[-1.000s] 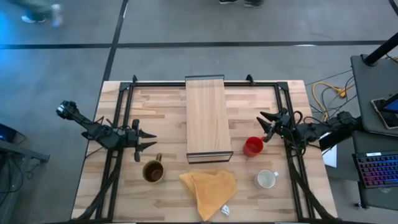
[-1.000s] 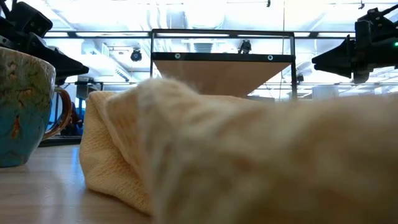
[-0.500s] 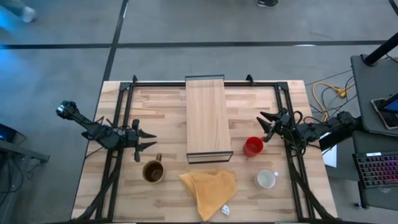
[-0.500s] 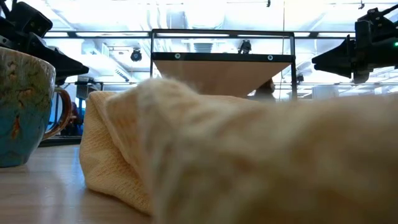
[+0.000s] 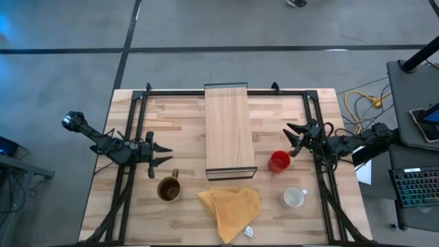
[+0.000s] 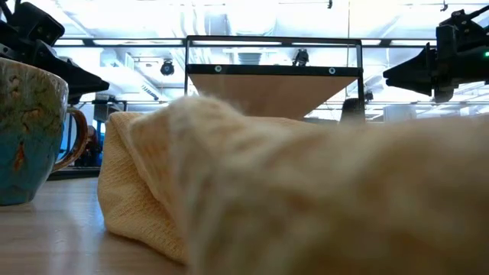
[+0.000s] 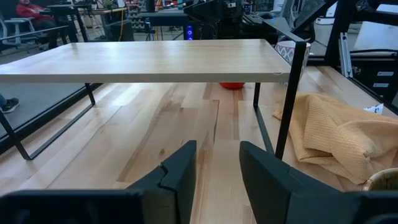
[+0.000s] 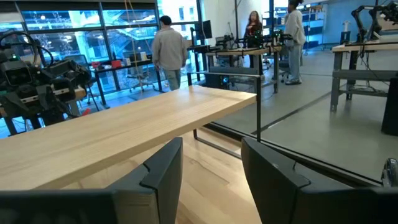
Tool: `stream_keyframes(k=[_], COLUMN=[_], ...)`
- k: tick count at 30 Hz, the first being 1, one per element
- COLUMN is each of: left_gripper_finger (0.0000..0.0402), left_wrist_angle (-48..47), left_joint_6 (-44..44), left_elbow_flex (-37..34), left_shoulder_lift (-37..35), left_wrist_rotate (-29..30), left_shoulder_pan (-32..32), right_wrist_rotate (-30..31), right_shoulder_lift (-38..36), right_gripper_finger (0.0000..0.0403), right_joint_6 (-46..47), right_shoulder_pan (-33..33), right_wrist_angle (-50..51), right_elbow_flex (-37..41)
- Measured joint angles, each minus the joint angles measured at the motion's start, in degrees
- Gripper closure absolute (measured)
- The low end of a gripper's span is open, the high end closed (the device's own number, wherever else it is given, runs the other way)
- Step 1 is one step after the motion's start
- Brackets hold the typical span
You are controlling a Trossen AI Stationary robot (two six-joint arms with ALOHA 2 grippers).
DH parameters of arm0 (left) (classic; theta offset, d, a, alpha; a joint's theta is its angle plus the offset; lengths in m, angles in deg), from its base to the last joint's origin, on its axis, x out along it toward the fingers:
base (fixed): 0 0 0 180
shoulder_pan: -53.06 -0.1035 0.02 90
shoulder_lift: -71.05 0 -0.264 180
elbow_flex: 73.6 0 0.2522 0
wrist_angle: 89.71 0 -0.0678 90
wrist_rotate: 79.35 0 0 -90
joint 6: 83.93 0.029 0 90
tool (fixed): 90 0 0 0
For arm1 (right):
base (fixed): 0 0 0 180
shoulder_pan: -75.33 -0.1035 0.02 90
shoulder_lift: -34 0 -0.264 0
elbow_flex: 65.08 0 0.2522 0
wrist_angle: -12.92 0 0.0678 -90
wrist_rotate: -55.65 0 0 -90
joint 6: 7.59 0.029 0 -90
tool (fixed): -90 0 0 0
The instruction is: Stack small to large cups/mugs on shelf
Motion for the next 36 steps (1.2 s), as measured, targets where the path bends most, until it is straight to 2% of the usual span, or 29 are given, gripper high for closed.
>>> stream_keyframes(k=[13, 21, 31, 36], left_gripper_finger=[0.0293, 0.0293, 0.0293, 0.0293], left_wrist_angle=[-0.01, 0.01, 0.0, 0.42], left_joint_6=[0.0, -0.02, 2.35, 3.5], left_elbow_flex=[0.01, -0.01, -0.01, -0.08], left_shoulder_lift=[0.0, 0.02, 0.02, 0.02], left_wrist_rotate=[0.0, 0.0, 0.32, 0.41], left_shoulder_pan=[0.01, 0.01, -0.02, -0.02], right_wrist_rotate=[0.38, 0.18, 0.38, 0.38], right_shoulder_lift=[0.01, 0.0, 0.01, -0.01], right_gripper_finger=[0.0245, 0.0245, 0.0245, 0.0245], right_joint_6=[-0.34, 3.34, 30.48, 31.91], right_shoulder_pan=[0.03, 0.03, 0.03, 0.03], right_wrist_angle=[0.0, -0.07, -4.2, -4.58], right_elbow_flex=[0.0, 0.0, -0.02, -0.04])
